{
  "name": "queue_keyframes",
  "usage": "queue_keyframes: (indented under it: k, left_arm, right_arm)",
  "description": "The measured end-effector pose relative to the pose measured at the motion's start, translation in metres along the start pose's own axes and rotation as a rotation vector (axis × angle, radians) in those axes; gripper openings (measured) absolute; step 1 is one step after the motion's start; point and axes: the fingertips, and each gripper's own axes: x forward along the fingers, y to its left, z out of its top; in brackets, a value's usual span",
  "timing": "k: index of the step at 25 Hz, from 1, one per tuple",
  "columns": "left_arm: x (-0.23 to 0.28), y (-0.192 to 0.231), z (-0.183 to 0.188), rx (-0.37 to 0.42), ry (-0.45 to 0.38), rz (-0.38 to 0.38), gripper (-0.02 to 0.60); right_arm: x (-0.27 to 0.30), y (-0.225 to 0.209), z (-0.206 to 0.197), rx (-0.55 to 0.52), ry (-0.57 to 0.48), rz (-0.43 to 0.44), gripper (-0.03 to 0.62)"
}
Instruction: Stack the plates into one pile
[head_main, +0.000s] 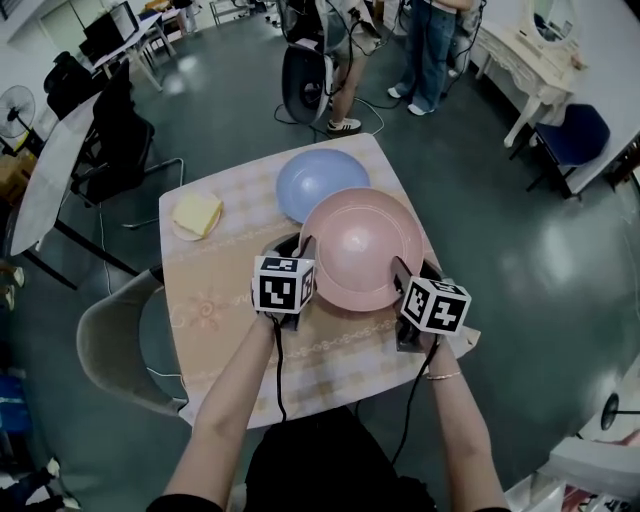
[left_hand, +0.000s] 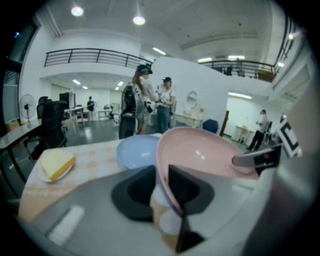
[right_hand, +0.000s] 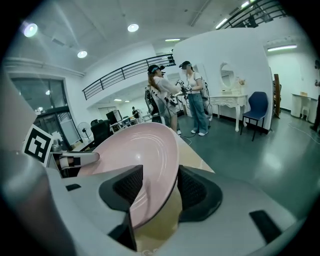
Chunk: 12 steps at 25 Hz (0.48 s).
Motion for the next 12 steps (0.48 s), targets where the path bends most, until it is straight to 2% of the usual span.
queue_keyframes:
  k: [12]
  left_arm:
    - [-0.005, 0.049, 0.031, -0.013, -0.035, 0.064, 0.086]
  right_arm:
    - [0.032, 0.04, 0.033, -0.065, 0.008, 0.059, 0.216]
